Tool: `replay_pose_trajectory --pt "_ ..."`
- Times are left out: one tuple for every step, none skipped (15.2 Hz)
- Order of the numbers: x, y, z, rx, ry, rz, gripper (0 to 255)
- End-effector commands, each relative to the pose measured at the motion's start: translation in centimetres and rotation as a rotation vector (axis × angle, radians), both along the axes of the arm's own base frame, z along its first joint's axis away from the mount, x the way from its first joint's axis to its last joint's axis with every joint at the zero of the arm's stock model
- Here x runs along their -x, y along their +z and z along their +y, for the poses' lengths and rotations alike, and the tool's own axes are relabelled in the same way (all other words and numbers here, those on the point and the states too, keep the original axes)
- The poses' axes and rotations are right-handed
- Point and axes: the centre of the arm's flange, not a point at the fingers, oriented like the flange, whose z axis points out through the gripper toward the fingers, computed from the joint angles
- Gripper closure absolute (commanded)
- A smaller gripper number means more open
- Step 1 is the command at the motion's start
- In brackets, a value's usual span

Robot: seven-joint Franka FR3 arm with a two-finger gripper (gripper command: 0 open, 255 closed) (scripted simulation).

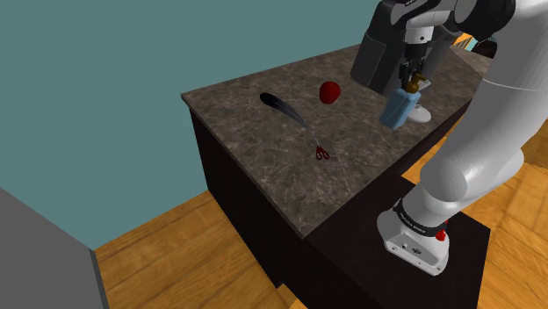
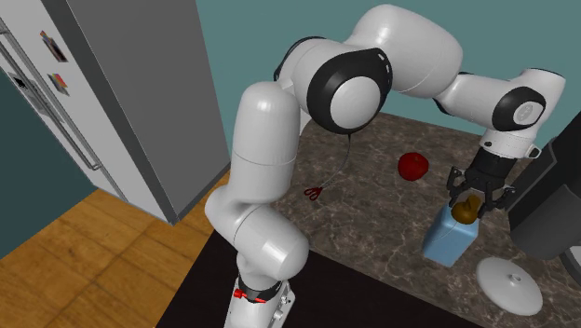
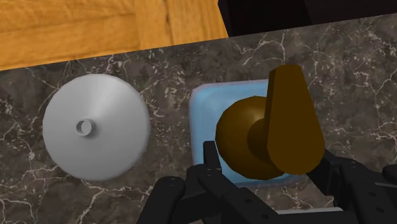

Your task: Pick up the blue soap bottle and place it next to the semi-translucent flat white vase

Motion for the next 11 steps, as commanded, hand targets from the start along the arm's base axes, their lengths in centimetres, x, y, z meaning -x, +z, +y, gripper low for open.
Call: replay_pose_trajectory --pt "0.0 0.0 0.0 0.000 0.000 0.000 255" --pt "0.0 0.0 0.0 0.000 0.000 0.000 255" --pt "0.0 0.0 0.0 0.000 0.000 0.000 0" --pt "0.0 0.0 0.0 0.000 0.000 0.000 0" --pt "0.0 0.0 0.0 0.000 0.000 0.000 0" --pt "0.0 0.0 0.0 0.000 0.000 0.000 0" --pt "0.0 0.0 0.0 0.000 0.000 0.000 0" --pt "0.0 0.0 0.0 0.000 0.000 0.000 0" --pt "-0.4 1.2 -0.1 0.000 0.000 0.000 0" --pt "-0.9 2.5 -0.2 0.000 0.000 0.000 0" --pt "-1.3 3.7 -0.4 0.000 0.000 0.000 0"
